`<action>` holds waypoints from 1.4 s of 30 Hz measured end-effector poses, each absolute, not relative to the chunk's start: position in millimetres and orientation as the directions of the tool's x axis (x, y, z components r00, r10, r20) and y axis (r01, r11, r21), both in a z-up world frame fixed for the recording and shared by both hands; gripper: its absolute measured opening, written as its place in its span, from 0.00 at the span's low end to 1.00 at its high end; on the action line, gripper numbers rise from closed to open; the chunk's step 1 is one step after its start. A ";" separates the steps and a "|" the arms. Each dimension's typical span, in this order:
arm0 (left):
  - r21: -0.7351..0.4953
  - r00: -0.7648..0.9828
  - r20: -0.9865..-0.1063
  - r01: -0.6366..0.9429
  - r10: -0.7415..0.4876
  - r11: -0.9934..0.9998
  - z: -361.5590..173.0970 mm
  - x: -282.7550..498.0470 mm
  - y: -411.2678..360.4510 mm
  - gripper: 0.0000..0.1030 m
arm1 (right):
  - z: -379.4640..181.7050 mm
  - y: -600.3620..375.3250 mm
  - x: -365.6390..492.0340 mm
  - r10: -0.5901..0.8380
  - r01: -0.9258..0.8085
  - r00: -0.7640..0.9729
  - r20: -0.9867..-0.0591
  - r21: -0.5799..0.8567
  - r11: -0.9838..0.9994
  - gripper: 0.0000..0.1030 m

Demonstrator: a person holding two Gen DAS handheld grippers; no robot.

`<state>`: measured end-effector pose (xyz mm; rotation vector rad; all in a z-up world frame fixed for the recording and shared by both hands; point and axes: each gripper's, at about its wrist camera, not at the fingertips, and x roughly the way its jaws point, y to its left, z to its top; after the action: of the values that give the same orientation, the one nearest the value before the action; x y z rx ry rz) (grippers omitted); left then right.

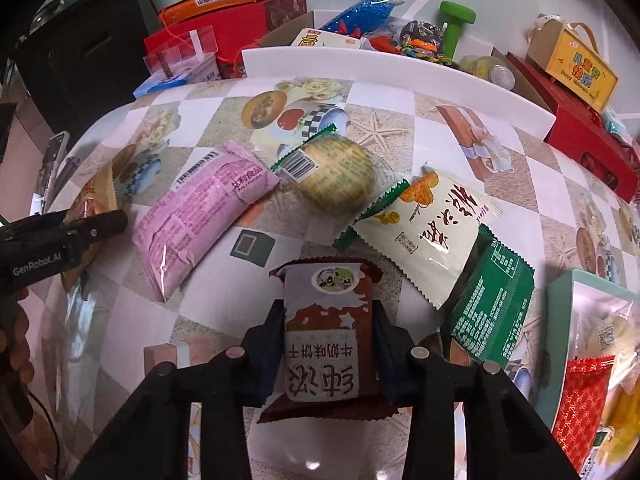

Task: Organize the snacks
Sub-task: 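Close the left gripper on the yellow-orange chip bag and lift it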

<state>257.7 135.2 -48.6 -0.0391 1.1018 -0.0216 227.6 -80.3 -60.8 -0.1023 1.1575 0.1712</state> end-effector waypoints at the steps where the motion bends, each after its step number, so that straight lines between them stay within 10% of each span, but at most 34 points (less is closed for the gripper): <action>1: -0.035 0.453 -0.891 -0.011 -0.026 0.999 -49.1 254.9 133.7 0.62 | -60.9 -80.0 226.6 0.079 -0.186 0.392 -0.916 0.005 0.982 0.41; 11: -0.064 0.478 -0.878 -0.088 -0.015 0.994 -46.9 237.3 133.5 0.52 | -60.8 -79.8 219.2 0.074 -0.166 0.390 -0.918 0.009 0.986 0.41; 13: -0.082 0.479 -0.877 -0.101 -0.023 0.992 -46.0 233.8 135.2 0.36 | -60.3 -80.4 216.7 0.074 -0.160 0.383 -0.921 0.013 0.987 0.41; 42: -0.180 0.532 -0.839 -0.070 -0.116 0.981 -7.7 212.5 118.6 0.35 | -33.7 -96.6 195.6 0.121 -0.108 0.408 -0.905 0.084 0.991 0.41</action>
<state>212.5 118.6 -7.7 -0.2004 1.0113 -0.0278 195.6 -96.6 -33.7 0.0129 1.1418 0.1441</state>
